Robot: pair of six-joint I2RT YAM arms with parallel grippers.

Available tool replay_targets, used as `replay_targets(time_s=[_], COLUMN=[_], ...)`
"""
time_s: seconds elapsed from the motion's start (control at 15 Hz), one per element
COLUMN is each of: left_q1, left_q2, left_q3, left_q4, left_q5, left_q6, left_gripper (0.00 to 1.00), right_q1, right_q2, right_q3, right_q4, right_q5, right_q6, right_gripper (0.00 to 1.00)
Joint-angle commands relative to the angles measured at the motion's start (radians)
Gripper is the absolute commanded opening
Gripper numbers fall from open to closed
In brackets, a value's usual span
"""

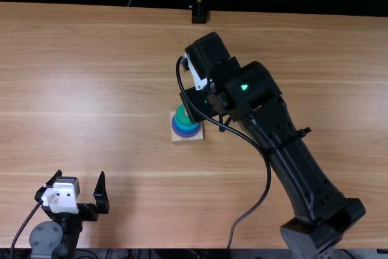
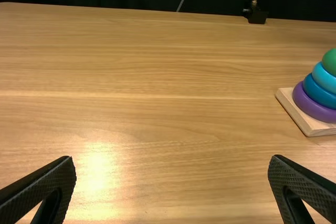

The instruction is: Build the Hanoi tower: stack the rings onto the peg from bottom to top in this color order: purple, dark blue, light blue, dark green, light green, yellow, orange.

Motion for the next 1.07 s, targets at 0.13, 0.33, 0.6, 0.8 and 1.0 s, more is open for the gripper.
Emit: replay_targets(time_s=[0.13, 0.33, 0.6, 0.8, 1.0], left_q1=[0.005, 0.005, 0.005, 0.005, 0.005], left_q2=[-0.012, -0.012, -0.012, -0.012, -0.012], left_q3=[-0.105, -0.105, -0.105, -0.105, -0.105], left_q4=[-0.079, -0.079, -0.079, -0.079, -0.079], left_q5=[0.013, 0.013, 0.013, 0.013, 0.013], left_q6=[0.016, 0.014, 0.014, 0.014, 0.014], left_gripper=[1.0, 1.0, 1.0, 1.0, 1.0], right_q1=[0.007, 0.008, 0.01, 0.033, 0.044], right_q2=[0.068, 0.097, 0.14, 0.153, 0.154], right_q3=[0.053, 0.056, 0.11, 0.128, 0.127], right_q4=[0.005, 0.016, 0.018, 0.016, 0.016], right_q5=[0.007, 0.007, 0.007, 0.007, 0.009], right_q6=[0.0, -0.002, -0.002, -0.002, 0.002], right_gripper=[0.0, 0.0, 0.0, 0.0, 0.0])
